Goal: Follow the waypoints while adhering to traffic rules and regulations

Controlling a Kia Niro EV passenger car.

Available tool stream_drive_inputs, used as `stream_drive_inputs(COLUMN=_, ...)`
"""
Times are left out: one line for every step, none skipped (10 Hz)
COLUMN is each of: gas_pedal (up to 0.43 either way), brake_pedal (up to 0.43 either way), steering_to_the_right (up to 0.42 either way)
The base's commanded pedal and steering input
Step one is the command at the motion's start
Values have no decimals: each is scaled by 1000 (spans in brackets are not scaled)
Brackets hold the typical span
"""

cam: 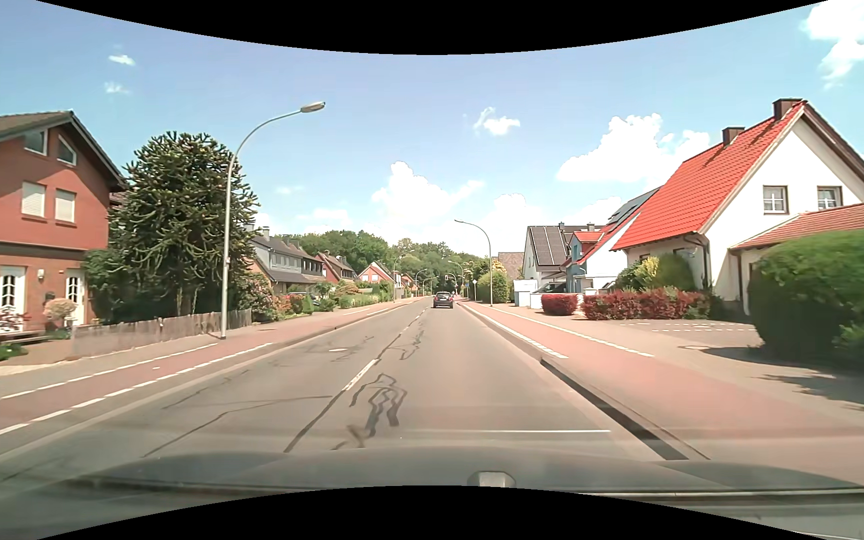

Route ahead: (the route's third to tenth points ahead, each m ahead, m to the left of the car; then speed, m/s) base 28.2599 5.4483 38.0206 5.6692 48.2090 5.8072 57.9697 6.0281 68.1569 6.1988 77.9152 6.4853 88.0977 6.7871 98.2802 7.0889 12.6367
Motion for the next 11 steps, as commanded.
stream_drive_inputs(gas_pedal=0, brake_pedal=12, steering_to_the_right=-16)
stream_drive_inputs(gas_pedal=0, brake_pedal=18, steering_to_the_right=-20)
stream_drive_inputs(gas_pedal=0, brake_pedal=12, steering_to_the_right=-19)
stream_drive_inputs(gas_pedal=0, brake_pedal=12, steering_to_the_right=-18)
stream_drive_inputs(gas_pedal=0, brake_pedal=18, steering_to_the_right=-15)
stream_drive_inputs(gas_pedal=0, brake_pedal=30, steering_to_the_right=-13)
stream_drive_inputs(gas_pedal=0, brake_pedal=67, steering_to_the_right=-8)
stream_drive_inputs(gas_pedal=0, brake_pedal=79, steering_to_the_right=-5)
stream_drive_inputs(gas_pedal=0, brake_pedal=104, steering_to_the_right=-2)
stream_drive_inputs(gas_pedal=0, brake_pedal=104, steering_to_the_right=-1)
stream_drive_inputs(gas_pedal=0, brake_pedal=134, steering_to_the_right=-1)
